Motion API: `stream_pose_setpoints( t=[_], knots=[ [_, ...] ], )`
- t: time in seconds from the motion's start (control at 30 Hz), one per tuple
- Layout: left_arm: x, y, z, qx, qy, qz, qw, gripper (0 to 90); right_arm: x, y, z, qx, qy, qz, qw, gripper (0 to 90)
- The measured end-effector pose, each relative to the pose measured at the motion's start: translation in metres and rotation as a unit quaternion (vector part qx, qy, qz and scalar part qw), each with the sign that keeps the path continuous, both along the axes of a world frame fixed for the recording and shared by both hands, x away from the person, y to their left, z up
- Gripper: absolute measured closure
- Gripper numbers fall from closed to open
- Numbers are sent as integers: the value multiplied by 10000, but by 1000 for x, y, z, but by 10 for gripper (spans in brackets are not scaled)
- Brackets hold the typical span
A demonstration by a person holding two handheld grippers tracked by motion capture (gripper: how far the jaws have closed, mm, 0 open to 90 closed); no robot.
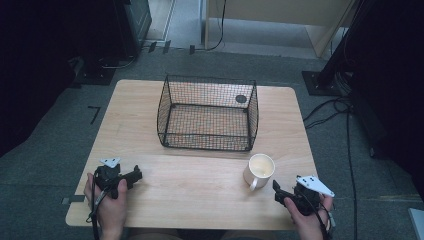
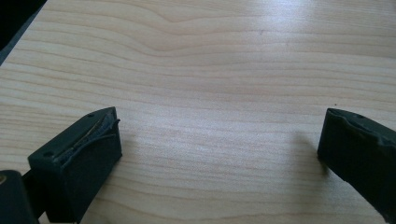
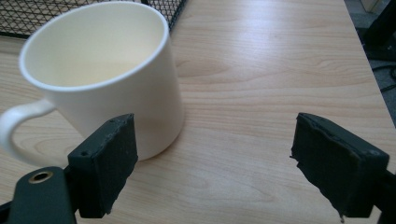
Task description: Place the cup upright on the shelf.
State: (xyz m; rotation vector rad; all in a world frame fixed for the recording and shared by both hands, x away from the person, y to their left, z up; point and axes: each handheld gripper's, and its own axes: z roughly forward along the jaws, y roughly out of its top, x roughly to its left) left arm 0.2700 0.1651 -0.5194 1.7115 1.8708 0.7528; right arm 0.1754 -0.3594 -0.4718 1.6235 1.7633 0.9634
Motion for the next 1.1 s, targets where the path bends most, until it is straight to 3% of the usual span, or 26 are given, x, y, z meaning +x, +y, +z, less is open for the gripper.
stream_pose_setpoints(
  t=[0.17,0.6,0.83,1.1],
  knots=[
    [0,0,0,0,0,2,10000,0,-3,6,7,209,-64,109,9997,141],
    [0,0,0,1,0,1,10000,0,-7,42,14,173,-128,453,9987,130],
    [0,0,0,0,0,0,10000,0,-7,60,6,307,-106,343,9989,128],
    [0,0,0,1,0,1,10000,0,-2,74,-11,-37,20,221,9997,149]
  ],
)
